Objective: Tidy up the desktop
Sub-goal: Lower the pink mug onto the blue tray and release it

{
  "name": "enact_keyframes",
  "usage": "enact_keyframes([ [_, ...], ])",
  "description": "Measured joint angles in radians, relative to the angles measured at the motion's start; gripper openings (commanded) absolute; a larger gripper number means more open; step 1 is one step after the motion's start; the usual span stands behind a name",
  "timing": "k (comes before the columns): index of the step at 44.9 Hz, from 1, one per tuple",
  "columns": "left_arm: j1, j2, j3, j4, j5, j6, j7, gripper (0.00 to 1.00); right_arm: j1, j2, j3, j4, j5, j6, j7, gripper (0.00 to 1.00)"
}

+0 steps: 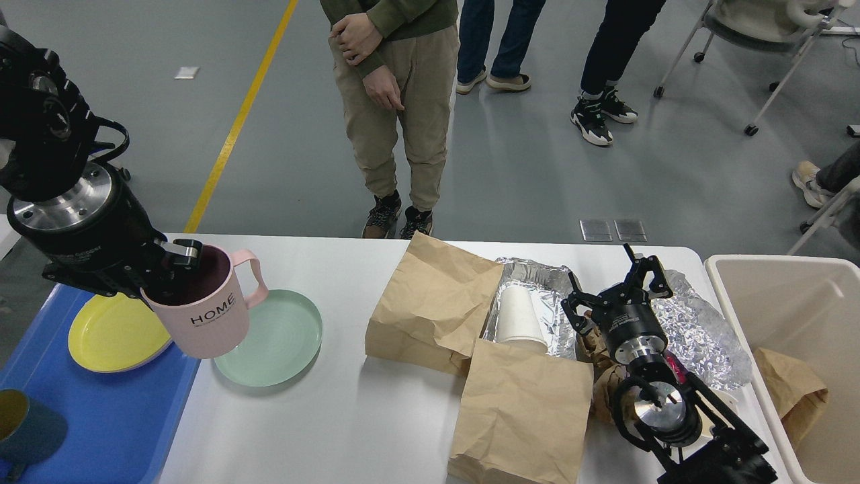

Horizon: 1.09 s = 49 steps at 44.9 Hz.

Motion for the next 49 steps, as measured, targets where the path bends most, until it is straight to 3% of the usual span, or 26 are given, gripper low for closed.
enact_keyframes([
  [8,0.102,0.11,0.026,0.017,0.128,0.075,-0.018,0.0,0.0,0.0,0.0,0.0,0.0,0.0,0.0,1.0],
  [18,0.454,0.398,-0.011,0.131,0.401,0.298,-0.028,0.0,0.0,0.0,0.0,0.0,0.0,0.0,0.0,1.0],
  [25,0.675,0.528,-0.11,0.25,0.514,0.395,-0.031,0.0,0.0,0.0,0.0,0.0,0.0,0.0,0.0,1.0],
  [34,0.879,0.633,-0.271,0.362,0.62,0.42,-0.031,0.0,0.0,0.0,0.0,0.0,0.0,0.0,0.0,1.0],
  [49,1.104,0.636,-0.476,0.468,0.646,0.428,-0.028,0.0,0.0,0.0,0.0,0.0,0.0,0.0,0.0,1.0],
])
